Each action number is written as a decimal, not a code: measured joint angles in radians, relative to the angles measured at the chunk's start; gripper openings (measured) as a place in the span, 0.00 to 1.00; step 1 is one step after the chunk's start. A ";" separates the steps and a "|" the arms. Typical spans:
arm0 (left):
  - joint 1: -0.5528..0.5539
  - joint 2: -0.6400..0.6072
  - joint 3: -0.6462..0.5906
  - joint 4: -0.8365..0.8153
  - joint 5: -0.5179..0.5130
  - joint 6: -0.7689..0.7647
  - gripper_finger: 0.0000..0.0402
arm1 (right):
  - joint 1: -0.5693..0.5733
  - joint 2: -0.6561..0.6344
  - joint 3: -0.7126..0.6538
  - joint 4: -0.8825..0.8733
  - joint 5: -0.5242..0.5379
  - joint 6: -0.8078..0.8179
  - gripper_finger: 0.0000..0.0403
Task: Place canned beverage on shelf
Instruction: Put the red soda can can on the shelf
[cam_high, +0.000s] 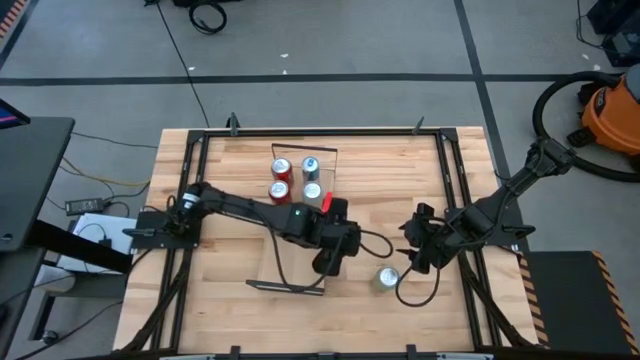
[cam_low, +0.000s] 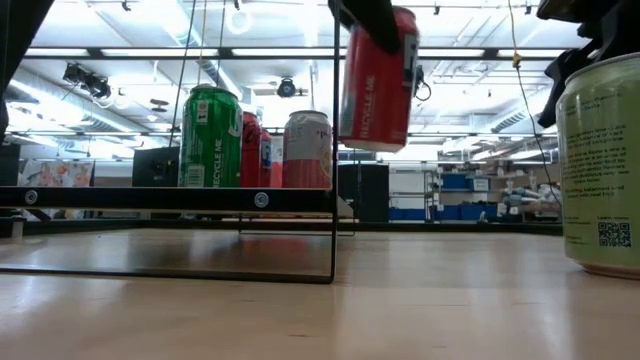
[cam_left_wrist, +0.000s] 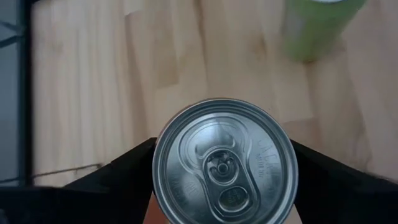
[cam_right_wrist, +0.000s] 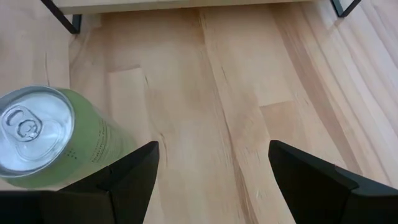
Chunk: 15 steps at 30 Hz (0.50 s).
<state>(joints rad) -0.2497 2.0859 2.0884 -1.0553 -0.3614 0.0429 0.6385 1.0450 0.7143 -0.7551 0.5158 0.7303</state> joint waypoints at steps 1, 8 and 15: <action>0.000 -0.003 0.000 -0.006 -0.008 -0.002 0.76 | 0.003 0.000 0.000 0.002 0.005 0.000 0.78; 0.013 -0.003 -0.001 -0.080 -0.025 -0.011 0.76 | 0.027 0.000 0.000 0.017 0.049 0.000 0.78; 0.025 -0.003 -0.001 -0.139 -0.053 -0.025 0.76 | 0.043 0.000 0.000 0.022 0.070 0.000 0.78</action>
<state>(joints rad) -0.2247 2.0827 2.0876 -1.1945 -0.4147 0.0183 0.6819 1.0451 0.7143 -0.7334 0.5854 0.7300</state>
